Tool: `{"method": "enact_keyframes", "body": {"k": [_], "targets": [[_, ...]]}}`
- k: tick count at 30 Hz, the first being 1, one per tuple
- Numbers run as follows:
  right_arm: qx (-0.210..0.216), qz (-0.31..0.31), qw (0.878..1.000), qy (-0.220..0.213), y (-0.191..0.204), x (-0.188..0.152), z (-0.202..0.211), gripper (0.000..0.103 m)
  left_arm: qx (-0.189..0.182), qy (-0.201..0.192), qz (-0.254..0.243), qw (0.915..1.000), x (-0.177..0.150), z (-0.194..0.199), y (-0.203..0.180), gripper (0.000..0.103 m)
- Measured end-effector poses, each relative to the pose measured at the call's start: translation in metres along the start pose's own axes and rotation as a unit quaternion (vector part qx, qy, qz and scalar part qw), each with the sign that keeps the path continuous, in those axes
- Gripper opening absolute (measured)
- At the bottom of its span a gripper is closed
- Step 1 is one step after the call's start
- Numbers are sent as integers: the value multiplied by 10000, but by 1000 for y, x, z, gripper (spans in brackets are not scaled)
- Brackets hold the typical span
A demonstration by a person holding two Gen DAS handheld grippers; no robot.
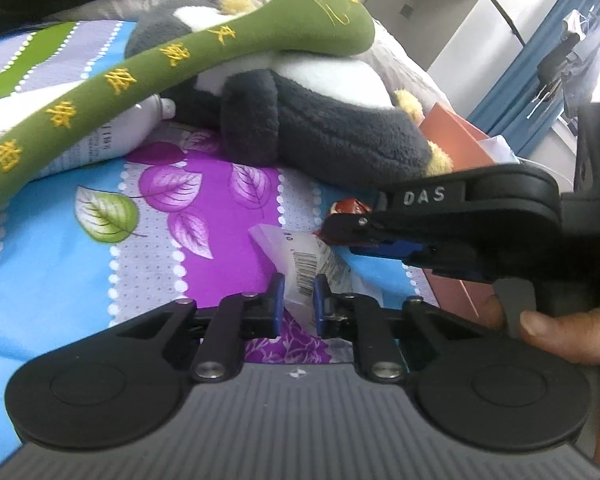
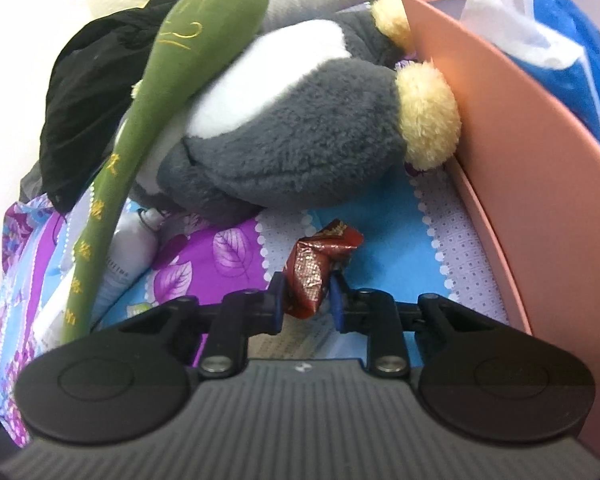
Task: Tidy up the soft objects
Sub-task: 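Grasp the clear packet with the left tool while the right tool grasps the candy wrapper, then carry the packet with the left tool while the right tool carries the wrapper over the box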
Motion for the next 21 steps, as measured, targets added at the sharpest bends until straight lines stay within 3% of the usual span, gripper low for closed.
{"method": "enact_keyframes", "body": {"k": [15, 21], "targets": [[-176, 484, 9987, 14, 13, -34, 37, 25, 249, -182, 471, 9984, -25, 51, 12, 13], [-221, 683, 9974, 9, 18, -50, 54, 25, 284, -182, 448, 9984, -33, 69, 2, 13]]}}
Point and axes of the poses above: each gripper's, at about its wrist camera, not at the fingertips, and z roughly against the way its jaws point, y to its left, x to its top, the point moved 1 cm from there along -z, roughly the way its jaws point, and after that the axes turned 15 degrees about y, right-handed, at the moved point
